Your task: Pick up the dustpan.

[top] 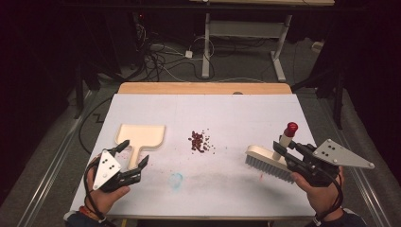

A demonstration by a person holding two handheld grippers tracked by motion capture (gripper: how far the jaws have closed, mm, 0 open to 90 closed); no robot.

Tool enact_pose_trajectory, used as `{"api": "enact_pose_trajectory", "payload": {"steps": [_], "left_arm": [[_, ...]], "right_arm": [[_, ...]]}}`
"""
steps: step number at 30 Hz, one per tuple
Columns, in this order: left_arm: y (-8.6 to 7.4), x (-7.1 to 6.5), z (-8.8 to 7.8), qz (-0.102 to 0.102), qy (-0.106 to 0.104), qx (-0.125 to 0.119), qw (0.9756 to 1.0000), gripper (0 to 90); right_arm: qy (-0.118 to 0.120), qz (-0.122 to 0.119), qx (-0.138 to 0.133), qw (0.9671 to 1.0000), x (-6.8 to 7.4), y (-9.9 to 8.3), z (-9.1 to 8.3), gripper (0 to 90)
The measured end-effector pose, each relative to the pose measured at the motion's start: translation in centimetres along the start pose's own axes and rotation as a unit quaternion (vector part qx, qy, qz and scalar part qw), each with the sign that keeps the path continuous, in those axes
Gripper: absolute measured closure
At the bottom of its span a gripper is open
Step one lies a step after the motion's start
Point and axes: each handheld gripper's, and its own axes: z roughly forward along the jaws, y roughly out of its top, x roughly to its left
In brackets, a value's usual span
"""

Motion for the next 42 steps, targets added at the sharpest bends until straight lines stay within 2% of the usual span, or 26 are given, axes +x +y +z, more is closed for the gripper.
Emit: {"api": "enact_pose_trajectory", "payload": {"steps": [3,7,8,11,12,16,18,21,22,24,25,27,29,30,31,32,33,34,35,37,38,42], "left_arm": [[-0.7,0.4,-0.3,-0.010,0.004,0.011,0.9999,26.8],[-1.6,0.8,-0.6,-0.019,-0.005,0.058,0.9981,25.1],[-1.9,0.9,-0.6,-0.021,-0.007,0.073,0.9971,23.8],[-2.5,1.2,-0.5,-0.044,-0.009,0.119,0.9919,23.2],[-2.6,1.3,-0.6,-0.044,-0.009,0.128,0.9908,23.2],[-3.0,1.5,-1.1,-0.067,-0.005,0.159,0.9850,23.2],[-3.2,1.5,-1.1,-0.076,-0.013,0.168,0.9827,22.1],[-3.2,1.4,-0.2,-0.086,-0.001,0.200,0.9761,23.4],[-3.2,1.4,0.3,-0.092,0.000,0.215,0.9722,23.4],[-3.3,1.6,1.5,-0.104,-0.002,0.233,0.9669,26.7],[-3.3,1.8,2.1,-0.112,-0.005,0.244,0.9633,26.7],[-3.3,2.4,3.4,-0.123,0.002,0.253,0.9597,27.9],[-3.4,3.1,4.5,-0.139,-0.005,0.258,0.9561,32.1],[-3.5,3.3,5.0,-0.144,-0.002,0.259,0.9550,33.4],[-3.7,3.7,6.2,-0.150,-0.005,0.268,0.9516,35.8],[-3.7,3.7,6.2,-0.150,-0.005,0.268,0.9516,37.7],[-3.7,3.8,6.8,-0.145,-0.002,0.275,0.9504,39.4],[-3.7,3.8,7.3,-0.143,0.003,0.281,0.9488,39.4],[-3.8,3.8,7.9,-0.143,0.000,0.288,0.9467,42.4],[-3.7,3.9,8.6,-0.134,0.000,0.291,0.9474,42.7],[-3.6,4.0,8.8,-0.132,-0.003,0.292,0.9473,47.5],[-3.5,4.2,9.3,-0.130,-0.001,0.291,0.9478,53.1]], "right_arm": [[-0.001,0.002,0.001,1.0000,-0.1,-0.1,0.0,69.6],[-0.006,0.003,0.002,1.0000,-0.2,-0.2,0.0,69.6],[-0.008,0.003,0.001,1.0000,-0.2,-0.2,0.1,69.7],[-0.009,0.000,0.002,1.0000,-0.2,-0.2,0.3,69.6],[-0.009,0.002,0.002,1.0000,-0.2,-0.2,0.3,69.6],[-0.005,0.001,0.002,1.0000,-0.1,-0.2,0.5,69.6],[-0.005,0.001,0.005,1.0000,-0.1,-0.2,0.5,69.7],[-0.007,0.005,0.008,0.9999,-0.2,-0.3,0.5,69.6],[-0.007,0.005,0.008,0.9999,-0.2,-0.3,0.5,69.6],[-0.008,0.006,0.008,0.9999,-0.2,-0.3,0.6,69.6],[-0.008,0.006,0.008,0.9999,-0.2,-0.3,0.6,69.6],[-0.009,0.005,0.009,0.9999,-0.2,-0.4,0.6,69.6],[-0.009,0.008,0.011,0.9999,-0.2,-0.4,0.7,69.6],[-0.008,0.008,0.011,0.9999,-0.2,-0.4,0.7,69.6],[-0.009,0.010,0.011,0.9998,-0.2,-0.4,0.7,69.6],[-0.009,0.010,0.011,0.9998,-0.2,-0.4,0.7,69.6],[-0.009,0.010,0.010,0.9999,-0.3,-0.5,0.7,69.6],[-0.009,0.010,0.010,0.9999,-0.3,-0.5,0.7,69.6],[-0.009,0.013,0.010,0.9998,-0.3,-0.5,0.7,69.6],[-0.009,0.013,0.010,0.9998,-0.3,-0.5,0.6,69.6],[-0.010,0.016,0.010,0.9998,-0.4,-0.6,0.6,69.6],[-0.009,0.018,0.011,0.9997,-0.4,-0.7,0.6,69.6]]}}
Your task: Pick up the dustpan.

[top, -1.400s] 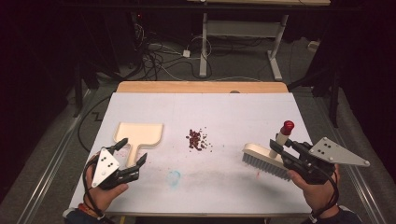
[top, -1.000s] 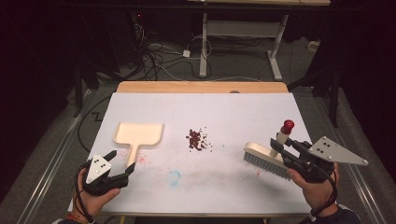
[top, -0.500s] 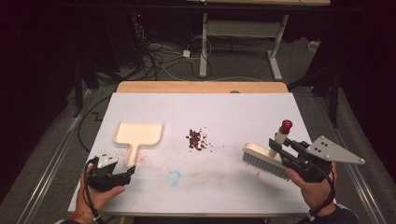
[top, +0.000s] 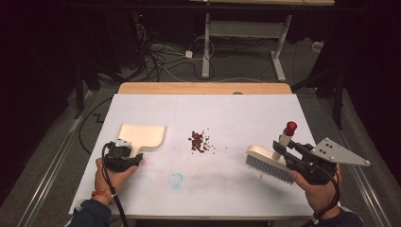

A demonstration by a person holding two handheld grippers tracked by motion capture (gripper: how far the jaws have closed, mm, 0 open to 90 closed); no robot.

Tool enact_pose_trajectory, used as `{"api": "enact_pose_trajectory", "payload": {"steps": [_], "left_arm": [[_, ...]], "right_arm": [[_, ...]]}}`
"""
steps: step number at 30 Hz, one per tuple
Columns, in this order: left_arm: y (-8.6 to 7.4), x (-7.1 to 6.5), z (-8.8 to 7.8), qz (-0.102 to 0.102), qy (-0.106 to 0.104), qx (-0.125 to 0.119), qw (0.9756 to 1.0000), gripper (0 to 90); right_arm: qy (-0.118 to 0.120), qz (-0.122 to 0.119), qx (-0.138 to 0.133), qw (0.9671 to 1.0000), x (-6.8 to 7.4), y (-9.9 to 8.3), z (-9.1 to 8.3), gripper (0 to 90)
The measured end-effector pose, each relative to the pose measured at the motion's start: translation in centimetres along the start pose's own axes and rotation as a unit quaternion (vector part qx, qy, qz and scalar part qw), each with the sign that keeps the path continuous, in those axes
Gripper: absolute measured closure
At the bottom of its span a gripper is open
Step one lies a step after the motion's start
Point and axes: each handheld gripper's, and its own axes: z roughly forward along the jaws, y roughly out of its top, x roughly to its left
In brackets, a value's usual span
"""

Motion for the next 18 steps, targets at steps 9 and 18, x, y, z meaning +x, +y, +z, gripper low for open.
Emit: {"api": "enact_pose_trajectory", "payload": {"steps": [9,18], "left_arm": [[1.0,0.2,0.2,0.005,0.005,0.015,0.9999,63.5],[1.8,-0.4,-2.0,0.050,0.003,0.024,0.9985,63.6]], "right_arm": [[0.001,-0.004,0.001,1.0000,0.2,0.0,0.3,69.6],[0.003,-0.006,0.005,1.0000,0.3,-0.3,0.5,69.7]]}}
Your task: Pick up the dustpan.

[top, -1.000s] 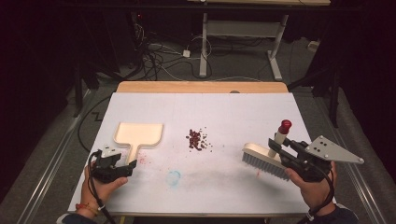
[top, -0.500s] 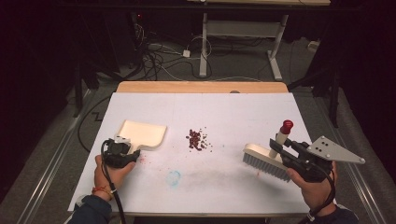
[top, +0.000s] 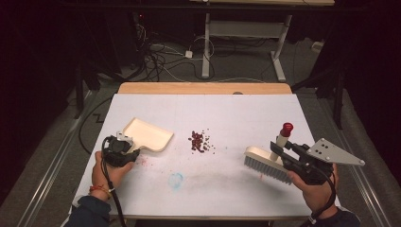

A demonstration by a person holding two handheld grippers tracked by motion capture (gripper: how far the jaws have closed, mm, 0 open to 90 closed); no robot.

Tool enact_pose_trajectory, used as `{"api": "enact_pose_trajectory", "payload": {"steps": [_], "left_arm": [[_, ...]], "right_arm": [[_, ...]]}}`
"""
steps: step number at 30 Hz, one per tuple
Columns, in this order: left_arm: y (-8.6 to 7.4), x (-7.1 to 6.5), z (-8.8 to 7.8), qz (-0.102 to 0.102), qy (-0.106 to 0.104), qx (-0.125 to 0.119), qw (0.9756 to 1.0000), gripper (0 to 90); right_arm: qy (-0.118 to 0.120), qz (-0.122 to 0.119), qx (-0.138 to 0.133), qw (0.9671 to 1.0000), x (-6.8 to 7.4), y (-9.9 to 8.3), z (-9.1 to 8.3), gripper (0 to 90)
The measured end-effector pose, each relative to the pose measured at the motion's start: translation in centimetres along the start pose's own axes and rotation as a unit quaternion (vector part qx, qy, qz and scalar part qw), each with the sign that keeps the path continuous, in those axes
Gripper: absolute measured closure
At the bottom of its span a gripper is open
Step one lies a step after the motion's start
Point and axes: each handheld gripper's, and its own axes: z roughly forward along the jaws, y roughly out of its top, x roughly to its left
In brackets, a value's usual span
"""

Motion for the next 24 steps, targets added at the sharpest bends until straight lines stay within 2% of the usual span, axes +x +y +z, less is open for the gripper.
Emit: {"api": "enact_pose_trajectory", "payload": {"steps": [5,10,13,17,21,24], "left_arm": [[-0.2,-1.1,-1.6,0.037,-0.009,0.002,0.9993,63.7],[-0.8,-2.1,-3.0,0.073,-0.046,0.009,0.9962,63.6],[-0.8,-3.0,-3.5,0.098,-0.063,0.021,0.9929,63.6],[-0.6,-4.4,-3.6,0.126,-0.091,0.037,0.9871,63.7],[-0.6,-5.4,-3.3,0.140,-0.109,0.049,0.9828,63.6],[-0.6,-5.9,-3.1,0.146,-0.118,0.057,0.9805,63.6]], "right_arm": [[-0.005,-0.005,0.000,1.0000,0.2,0.0,0.2,69.7],[-0.004,-0.006,0.000,1.0000,0.2,-0.1,0.4,69.7],[-0.006,-0.007,0.001,1.0000,0.2,-0.2,0.5,69.7],[-0.005,-0.006,0.001,1.0000,0.2,-0.2,0.5,69.7],[-0.004,-0.007,0.003,1.0000,0.2,-0.3,0.6,69.6],[-0.004,-0.006,0.003,1.0000,0.3,-0.3,0.9,69.7]]}}
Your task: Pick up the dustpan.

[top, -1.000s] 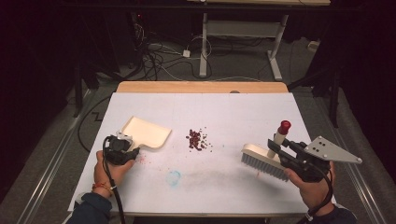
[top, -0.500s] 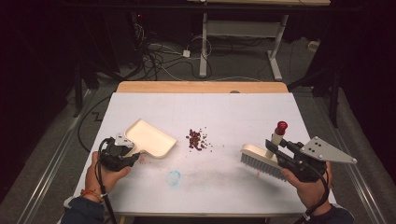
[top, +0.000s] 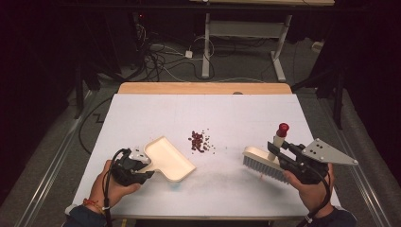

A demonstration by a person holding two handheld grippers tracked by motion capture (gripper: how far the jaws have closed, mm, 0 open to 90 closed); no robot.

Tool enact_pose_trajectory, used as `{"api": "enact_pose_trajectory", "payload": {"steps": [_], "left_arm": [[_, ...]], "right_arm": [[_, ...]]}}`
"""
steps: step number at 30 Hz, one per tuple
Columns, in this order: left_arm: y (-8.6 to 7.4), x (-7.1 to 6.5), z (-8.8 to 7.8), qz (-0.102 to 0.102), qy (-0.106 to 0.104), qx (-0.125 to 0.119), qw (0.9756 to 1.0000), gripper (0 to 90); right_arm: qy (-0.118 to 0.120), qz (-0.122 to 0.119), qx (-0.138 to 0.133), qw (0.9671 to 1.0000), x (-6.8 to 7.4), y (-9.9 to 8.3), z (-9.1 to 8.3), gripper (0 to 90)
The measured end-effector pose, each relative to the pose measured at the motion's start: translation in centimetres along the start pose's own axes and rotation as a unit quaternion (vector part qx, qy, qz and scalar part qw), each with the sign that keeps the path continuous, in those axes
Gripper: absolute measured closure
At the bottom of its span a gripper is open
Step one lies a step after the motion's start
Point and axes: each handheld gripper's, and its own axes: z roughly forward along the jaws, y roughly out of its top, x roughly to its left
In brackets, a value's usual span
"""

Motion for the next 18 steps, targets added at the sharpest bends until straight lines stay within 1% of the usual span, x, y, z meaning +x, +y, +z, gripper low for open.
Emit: {"api": "enact_pose_trajectory", "payload": {"steps": [2,4,6,7,8,9,10,12,13,15,16,18], "left_arm": [[0.1,-0.2,0.2,0.002,0.001,0.004,1.0000,63.6],[0.1,-0.2,0.3,-0.001,-0.001,0.003,1.0000,63.6],[0.1,-0.3,0.3,0.000,0.002,0.004,1.0000,63.5],[0.1,-0.3,0.3,0.001,0.002,0.003,1.0000,63.5],[0.1,-0.3,0.4,0.002,0.003,0.005,1.0000,63.5],[0.1,-0.3,0.4,0.002,0.003,0.006,1.0000,63.5],[0.1,-0.3,0.5,0.001,0.003,0.005,1.0000,63.5],[0.0,-0.2,0.4,0.001,0.001,0.006,1.0000,63.5],[0.0,-0.2,0.4,0.001,0.001,0.006,1.0000,63.5],[0.1,-0.1,0.5,0.003,0.001,0.007,1.0000,63.5],[0.1,-0.1,0.5,0.003,0.001,0.007,1.0000,63.5],[0.2,-0.1,0.6,0.003,0.001,0.007,1.0000,63.5]], "right_arm": [[0.001,0.000,-0.001,1.0000,0.1,0.0,0.4,69.7],[0.001,0.002,-0.001,1.0000,0.1,0.1,0.5,69.7],[0.002,0.006,-0.001,1.0000,-0.1,0.2,0.9,69.7],[-0.001,0.008,-0.003,1.0000,-0.2,0.4,1.6,69.7],[-0.001,0.008,-0.003,1.0000,-0.2,0.4,1.6,69.7],[-0.002,0.008,-0.004,1.0000,-0.3,0.5,2.0,69.7],[-0.005,0.006,-0.004,1.0000,-0.4,0.8,2.8,69.7],[-0.007,0.007,-0.004,0.9999,-0.6,1.0,3.5,69.7],[-0.007,0.007,-0.004,0.9999,-0.6,1.0,3.5,69.7],[-0.013,0.010,-0.004,0.9999,-1.1,1.3,4.6,69.7],[-0.013,0.010,-0.004,0.9999,-1.1,1.3,4.6,69.7],[-0.020,0.013,-0.007,0.9997,-1.5,1.5,5.4,69.7]]}}
